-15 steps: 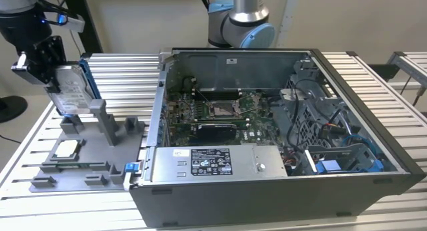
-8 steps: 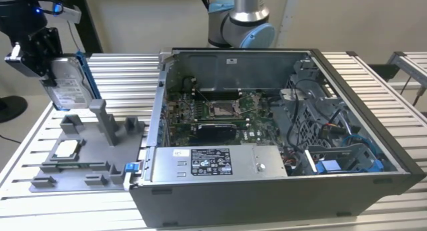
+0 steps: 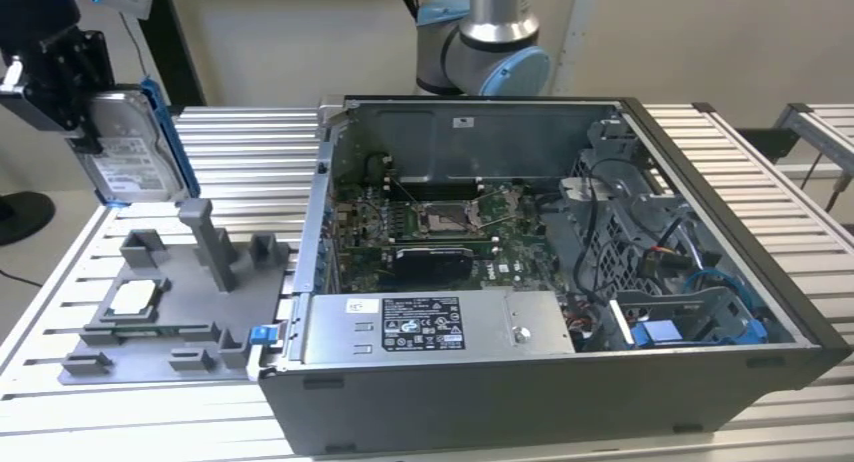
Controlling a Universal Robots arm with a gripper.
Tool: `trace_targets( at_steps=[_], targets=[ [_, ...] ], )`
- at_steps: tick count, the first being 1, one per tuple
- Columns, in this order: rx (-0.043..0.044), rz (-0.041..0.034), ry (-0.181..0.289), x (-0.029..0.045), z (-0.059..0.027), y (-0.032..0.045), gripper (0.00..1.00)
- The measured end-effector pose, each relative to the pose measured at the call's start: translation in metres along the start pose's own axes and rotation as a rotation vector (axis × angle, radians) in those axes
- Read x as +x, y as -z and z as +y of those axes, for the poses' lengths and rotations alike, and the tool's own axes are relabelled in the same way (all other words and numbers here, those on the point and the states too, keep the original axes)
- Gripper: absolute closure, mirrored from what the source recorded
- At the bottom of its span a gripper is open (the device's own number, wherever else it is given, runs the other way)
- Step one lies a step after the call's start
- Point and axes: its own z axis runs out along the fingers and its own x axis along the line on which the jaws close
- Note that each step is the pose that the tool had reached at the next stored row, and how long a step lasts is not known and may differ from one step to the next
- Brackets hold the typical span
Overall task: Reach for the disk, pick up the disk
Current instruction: 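Pick up the disk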
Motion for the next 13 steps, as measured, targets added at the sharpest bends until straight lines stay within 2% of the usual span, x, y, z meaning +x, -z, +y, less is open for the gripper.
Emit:
trace_targets(
  at_steps=[13],
  targets=[
    [-0.0001, 0.0, 0.0, -0.0005, 0.0011, 0.0403, 1.0]
  ],
)
